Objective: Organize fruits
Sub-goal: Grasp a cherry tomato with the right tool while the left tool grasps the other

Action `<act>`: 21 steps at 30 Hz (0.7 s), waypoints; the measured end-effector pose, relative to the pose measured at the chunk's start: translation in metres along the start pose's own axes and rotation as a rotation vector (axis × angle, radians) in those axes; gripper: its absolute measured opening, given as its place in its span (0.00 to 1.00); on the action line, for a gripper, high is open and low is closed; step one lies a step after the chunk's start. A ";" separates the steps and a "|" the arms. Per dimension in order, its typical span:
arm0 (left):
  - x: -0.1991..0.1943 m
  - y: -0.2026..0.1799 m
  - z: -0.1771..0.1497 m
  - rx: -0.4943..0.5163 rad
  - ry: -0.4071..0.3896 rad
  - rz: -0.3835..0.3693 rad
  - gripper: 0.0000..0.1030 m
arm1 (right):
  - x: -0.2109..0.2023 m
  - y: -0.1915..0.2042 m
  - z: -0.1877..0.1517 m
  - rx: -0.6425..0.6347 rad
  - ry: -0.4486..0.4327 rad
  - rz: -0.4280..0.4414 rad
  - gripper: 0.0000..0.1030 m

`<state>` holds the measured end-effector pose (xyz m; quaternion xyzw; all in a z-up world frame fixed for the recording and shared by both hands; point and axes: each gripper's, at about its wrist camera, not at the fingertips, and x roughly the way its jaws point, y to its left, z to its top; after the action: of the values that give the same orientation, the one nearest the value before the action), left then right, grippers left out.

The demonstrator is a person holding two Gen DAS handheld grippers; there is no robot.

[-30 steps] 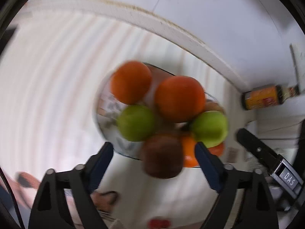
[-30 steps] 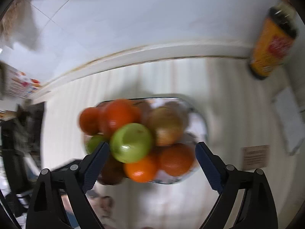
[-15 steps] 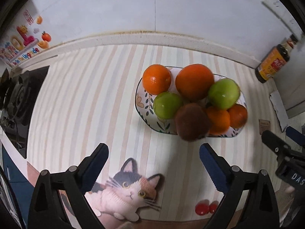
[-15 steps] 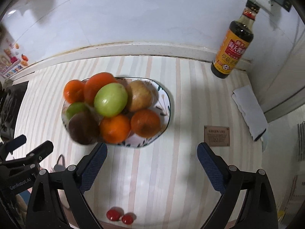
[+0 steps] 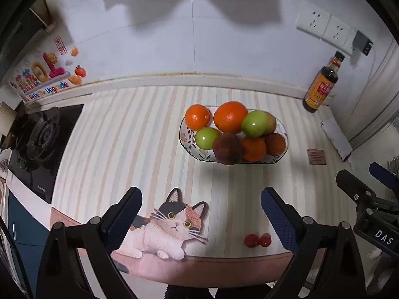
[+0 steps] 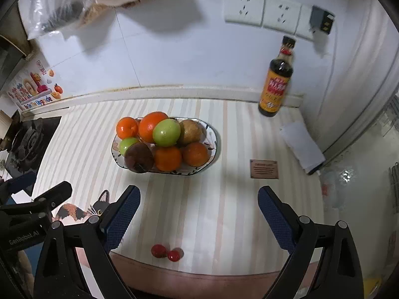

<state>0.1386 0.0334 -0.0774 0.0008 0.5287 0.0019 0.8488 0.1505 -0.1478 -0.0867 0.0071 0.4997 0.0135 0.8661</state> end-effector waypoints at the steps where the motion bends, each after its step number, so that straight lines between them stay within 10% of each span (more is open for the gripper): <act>1: -0.008 0.000 -0.002 0.003 -0.015 0.001 0.95 | -0.008 0.000 -0.002 0.001 -0.009 0.004 0.94; 13: -0.043 0.001 -0.020 -0.013 -0.077 0.002 0.95 | -0.057 -0.003 -0.013 0.048 -0.063 0.056 0.94; 21: 0.023 0.014 -0.031 -0.052 0.106 -0.001 1.00 | 0.038 -0.010 -0.044 0.100 0.222 0.226 0.94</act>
<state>0.1212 0.0476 -0.1119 -0.0217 0.5726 0.0154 0.8194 0.1317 -0.1566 -0.1419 0.1048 0.5884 0.0867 0.7971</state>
